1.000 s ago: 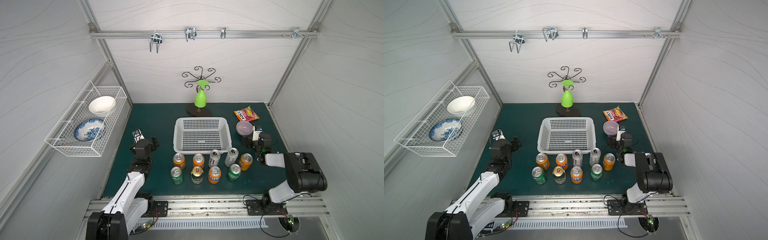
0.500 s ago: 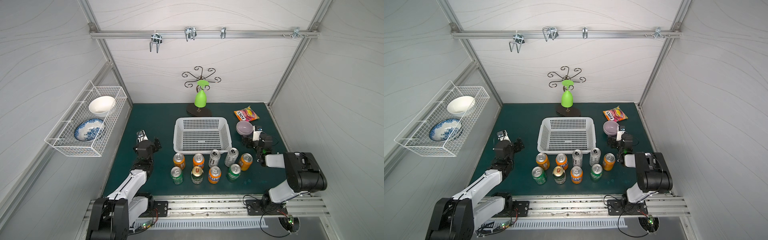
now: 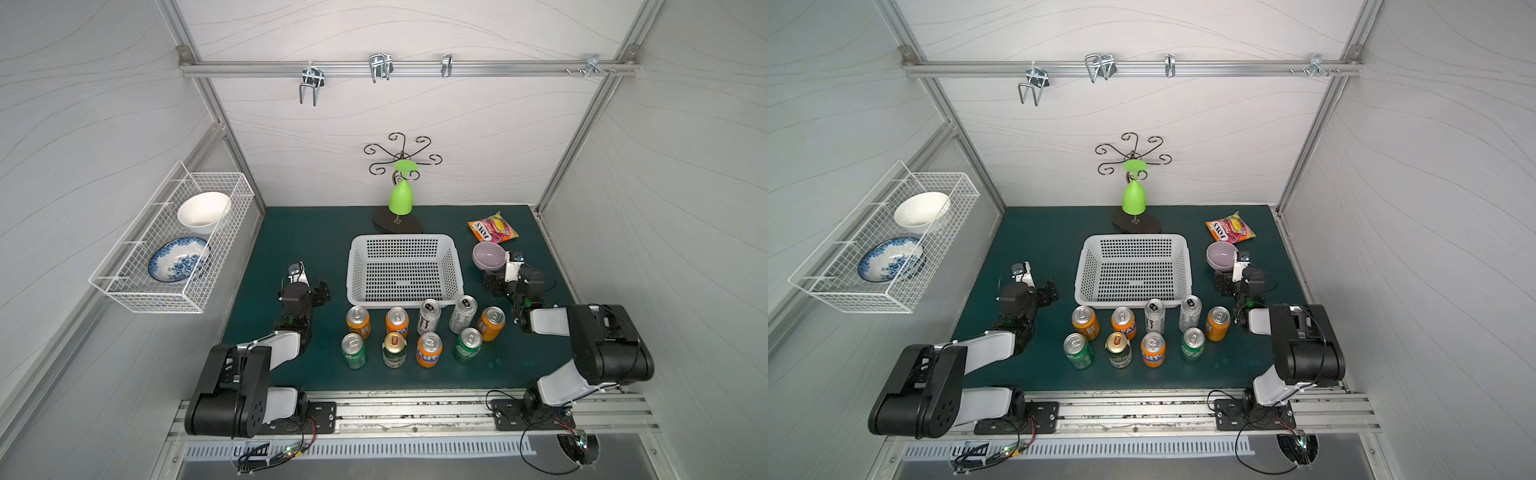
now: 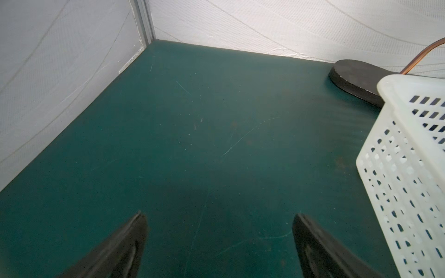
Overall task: Take out the drinks from the basket
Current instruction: Reset both arms
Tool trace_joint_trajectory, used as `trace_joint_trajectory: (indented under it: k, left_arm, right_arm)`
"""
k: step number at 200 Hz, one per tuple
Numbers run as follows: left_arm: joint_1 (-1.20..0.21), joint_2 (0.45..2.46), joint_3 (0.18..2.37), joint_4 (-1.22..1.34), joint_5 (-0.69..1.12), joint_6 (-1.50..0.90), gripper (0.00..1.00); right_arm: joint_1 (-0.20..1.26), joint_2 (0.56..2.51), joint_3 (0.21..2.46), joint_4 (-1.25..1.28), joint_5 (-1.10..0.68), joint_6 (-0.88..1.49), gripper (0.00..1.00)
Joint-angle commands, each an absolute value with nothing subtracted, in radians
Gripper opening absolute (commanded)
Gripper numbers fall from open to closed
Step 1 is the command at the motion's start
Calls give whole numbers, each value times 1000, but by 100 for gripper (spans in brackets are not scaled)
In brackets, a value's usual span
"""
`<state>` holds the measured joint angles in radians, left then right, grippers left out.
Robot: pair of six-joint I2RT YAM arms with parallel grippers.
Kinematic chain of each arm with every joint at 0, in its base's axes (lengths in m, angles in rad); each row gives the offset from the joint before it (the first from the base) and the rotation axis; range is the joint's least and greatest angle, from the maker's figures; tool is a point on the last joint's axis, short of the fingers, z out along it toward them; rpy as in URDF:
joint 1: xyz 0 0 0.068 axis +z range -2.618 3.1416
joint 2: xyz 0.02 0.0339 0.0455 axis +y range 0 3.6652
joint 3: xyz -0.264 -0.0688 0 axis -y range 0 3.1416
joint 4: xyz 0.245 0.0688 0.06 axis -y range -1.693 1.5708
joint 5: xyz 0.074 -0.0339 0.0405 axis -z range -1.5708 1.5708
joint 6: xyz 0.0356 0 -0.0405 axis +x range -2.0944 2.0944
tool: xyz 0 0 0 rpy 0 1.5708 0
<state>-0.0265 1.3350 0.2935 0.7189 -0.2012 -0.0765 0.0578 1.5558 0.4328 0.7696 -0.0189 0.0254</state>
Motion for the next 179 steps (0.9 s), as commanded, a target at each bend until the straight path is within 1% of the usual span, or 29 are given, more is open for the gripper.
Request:
trace_joint_trajectory:
  k: [1,18,29,48,72,87,179]
  left_arm:
    - [-22,1380,310,879,-188,-27,99]
    - [-23,1471,270,1050,-191,-19,99]
    - [-21,1518,275,1089,-191,-19,99]
    - [-22,1554,321,1033,-193,-17,99]
    - [-19,1557,408,869,-201,-21,99]
    - [14,1551,421,830,-141,-43,99]
    - [20,1550,417,840,-131,-45,99]
  right_arm:
    - [63,1567,446,782,-14,12,99]
    - [63,1567,446,782,-14,12,99]
    - [64,1567,446,782,-14,12,99]
    - [64,1566,446,782,-14,12,99]
    - [63,1568,446,781,-13,12,99]
    - [63,1569,449,778,-13,10,99]
    - [74,1566,449,775,-1,1,99]
